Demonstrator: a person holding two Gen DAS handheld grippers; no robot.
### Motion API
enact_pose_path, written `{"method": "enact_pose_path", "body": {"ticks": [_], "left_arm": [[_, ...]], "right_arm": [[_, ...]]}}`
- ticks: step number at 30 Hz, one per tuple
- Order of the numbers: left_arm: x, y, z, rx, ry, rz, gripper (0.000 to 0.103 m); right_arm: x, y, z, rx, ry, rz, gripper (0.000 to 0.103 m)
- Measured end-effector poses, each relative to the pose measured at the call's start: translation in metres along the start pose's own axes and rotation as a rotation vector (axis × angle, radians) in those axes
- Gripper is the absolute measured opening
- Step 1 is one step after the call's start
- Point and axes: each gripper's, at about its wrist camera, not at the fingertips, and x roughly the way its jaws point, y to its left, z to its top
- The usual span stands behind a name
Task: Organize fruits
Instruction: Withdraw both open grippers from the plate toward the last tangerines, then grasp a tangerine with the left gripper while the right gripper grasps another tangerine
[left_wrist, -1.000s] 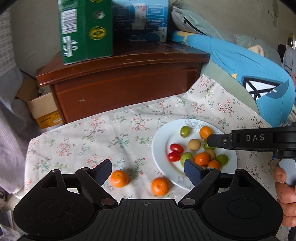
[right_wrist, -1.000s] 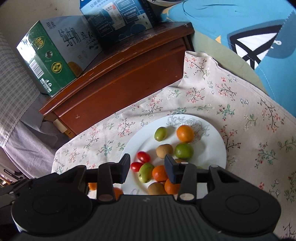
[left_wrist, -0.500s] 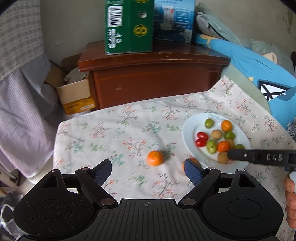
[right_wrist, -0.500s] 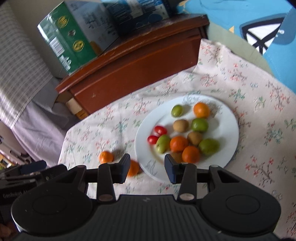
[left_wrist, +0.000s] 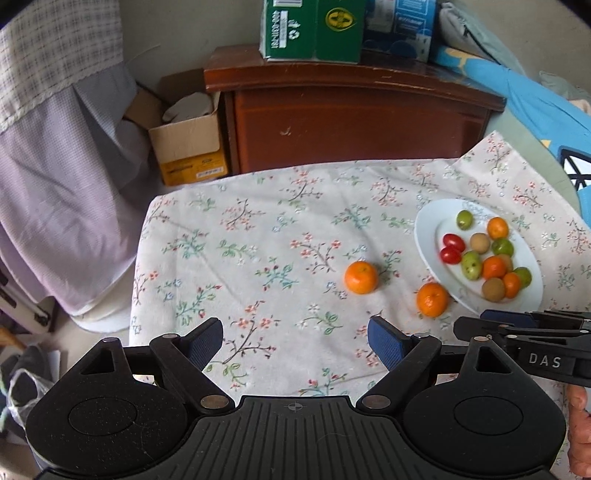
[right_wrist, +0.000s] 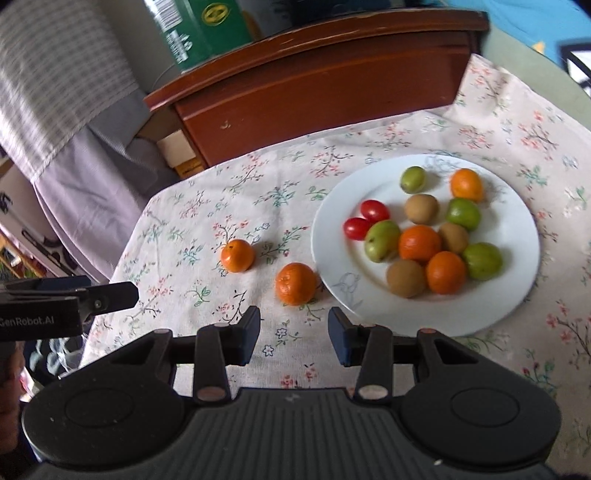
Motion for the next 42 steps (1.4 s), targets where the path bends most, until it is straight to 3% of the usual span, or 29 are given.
{"method": "enact_pose_path", "body": {"ticks": [10, 15, 27, 42], "left_arm": [[0.015, 0.014, 0.002, -0.098, 0.036, -0.015, 0.087], [0.020, 0.012, 0.003, -0.107, 0.042, -0.015, 0.087], [0.031, 0.006, 0.005, -0.113, 0.046, -0.013, 0.087], [0.060, -0.022, 0.016, -0.084, -0.045, -0.084, 0.085]], "right_arm": [[0.027, 0.006, 0.006, -0.067, -0.015, -0.032, 0.040], [0.036, 0.015, 0.005, -0.129, -0.019, -0.055, 0.040], [0.053, 0.018, 0.003, -0.131, -0.027, -0.106, 0.032], [0.024, 0.014, -0.003, -0.092, 0.038, -0.068, 0.031]]}}
